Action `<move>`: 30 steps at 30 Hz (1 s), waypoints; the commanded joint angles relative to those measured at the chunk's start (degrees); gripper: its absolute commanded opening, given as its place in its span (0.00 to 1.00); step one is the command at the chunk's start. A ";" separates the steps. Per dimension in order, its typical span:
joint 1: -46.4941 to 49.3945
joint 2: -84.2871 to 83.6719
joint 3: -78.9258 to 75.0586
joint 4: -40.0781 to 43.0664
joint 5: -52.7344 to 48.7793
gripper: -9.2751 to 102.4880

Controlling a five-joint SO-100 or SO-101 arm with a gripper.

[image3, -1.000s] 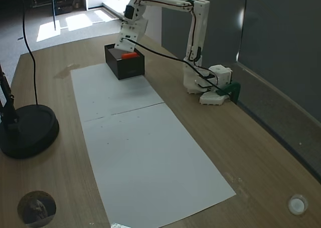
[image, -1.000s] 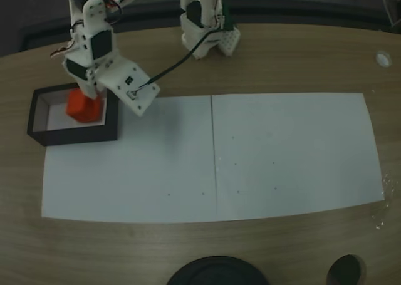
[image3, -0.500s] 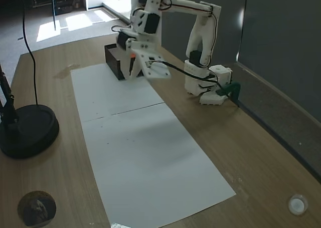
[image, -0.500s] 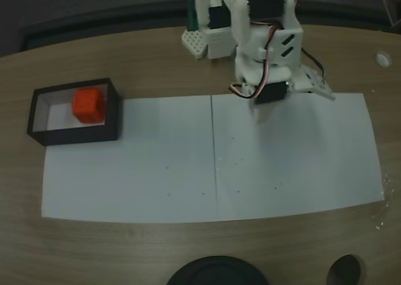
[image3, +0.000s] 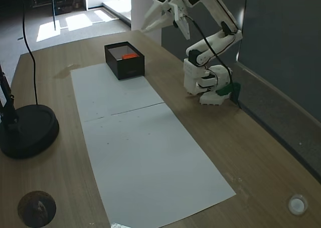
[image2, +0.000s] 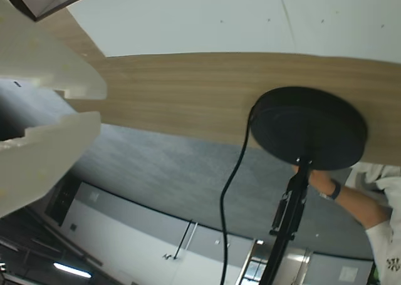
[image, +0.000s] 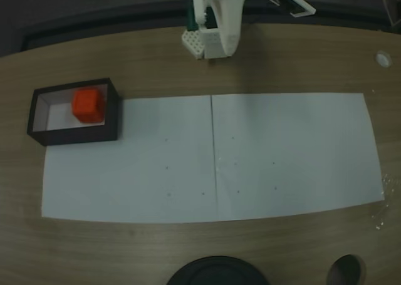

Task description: Grab a orange square and put it in the box.

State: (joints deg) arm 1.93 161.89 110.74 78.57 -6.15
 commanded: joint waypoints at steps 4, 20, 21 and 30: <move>4.39 16.61 16.44 -5.89 -5.98 0.08; 4.48 37.53 26.02 -6.06 -6.50 0.08; 4.48 37.44 25.93 -6.24 -6.50 0.08; 4.75 37.27 35.51 -14.15 -6.50 0.08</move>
State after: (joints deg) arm 6.42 197.84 143.00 67.32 -12.57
